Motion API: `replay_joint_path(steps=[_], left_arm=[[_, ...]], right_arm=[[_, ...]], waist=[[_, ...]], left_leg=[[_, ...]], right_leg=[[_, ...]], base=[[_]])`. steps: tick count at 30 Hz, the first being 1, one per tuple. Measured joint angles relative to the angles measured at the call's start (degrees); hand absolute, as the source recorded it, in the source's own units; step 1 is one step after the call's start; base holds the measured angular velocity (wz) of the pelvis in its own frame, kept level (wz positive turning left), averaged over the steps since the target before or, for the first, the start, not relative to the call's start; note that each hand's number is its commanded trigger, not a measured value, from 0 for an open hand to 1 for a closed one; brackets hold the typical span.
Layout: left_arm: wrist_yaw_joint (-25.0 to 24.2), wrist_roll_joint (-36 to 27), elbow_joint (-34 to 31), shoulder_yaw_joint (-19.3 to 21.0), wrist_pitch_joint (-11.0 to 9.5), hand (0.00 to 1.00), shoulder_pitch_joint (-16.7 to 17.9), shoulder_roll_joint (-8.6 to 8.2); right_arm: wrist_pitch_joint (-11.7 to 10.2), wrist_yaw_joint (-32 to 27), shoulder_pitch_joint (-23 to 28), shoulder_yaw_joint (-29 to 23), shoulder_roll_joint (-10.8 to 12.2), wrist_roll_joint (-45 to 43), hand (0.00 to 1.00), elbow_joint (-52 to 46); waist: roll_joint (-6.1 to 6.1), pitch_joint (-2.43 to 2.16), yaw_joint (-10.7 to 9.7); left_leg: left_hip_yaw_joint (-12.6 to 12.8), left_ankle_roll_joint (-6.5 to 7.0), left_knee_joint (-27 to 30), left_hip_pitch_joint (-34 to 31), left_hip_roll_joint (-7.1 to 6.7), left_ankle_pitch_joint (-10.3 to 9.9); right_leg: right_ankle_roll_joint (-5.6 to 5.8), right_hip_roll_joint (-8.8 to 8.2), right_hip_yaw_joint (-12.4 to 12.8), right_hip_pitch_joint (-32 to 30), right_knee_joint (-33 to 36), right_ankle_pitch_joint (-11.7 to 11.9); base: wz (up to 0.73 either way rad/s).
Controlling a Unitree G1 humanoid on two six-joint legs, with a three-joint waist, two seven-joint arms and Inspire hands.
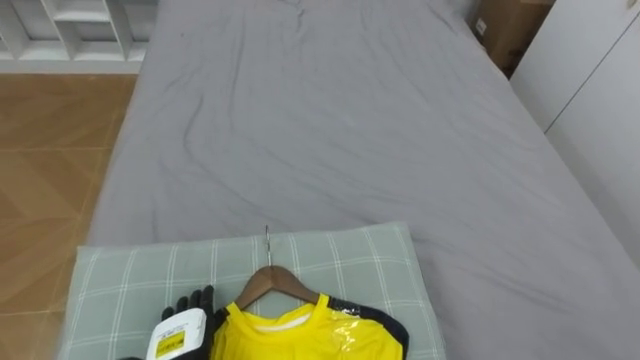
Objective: Hang clothes
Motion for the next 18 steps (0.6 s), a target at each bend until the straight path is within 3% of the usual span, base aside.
replay_joint_path(steps=[8,18], left_arm=[[-0.2,-0.1,2.4,-0.4,0.0,0.00,-0.3,-0.47],[-0.7,-2.5,6.1,-1.2,1.2,0.00,-4.4,-0.78]], right_arm=[[0.0,0.6,0.0,0.9,0.1,2.0,0.00,0.2],[0.0,1.9,-1.3,2.0,0.1,4.4,0.00,1.0]], waist=[[-0.68,0.02,-0.2],[-1.13,0.05,-1.0]], left_leg=[[0.1,0.05,0.2,-0.7,-0.01,0.3],[1.2,0.29,0.1,-2.5,0.07,1.3]], right_leg=[[-0.10,-0.13,-0.6,-0.2,0.1,0.2],[0.00,-0.37,-1.2,-2.1,0.0,1.1]], base=[[0.02],[0.03]])
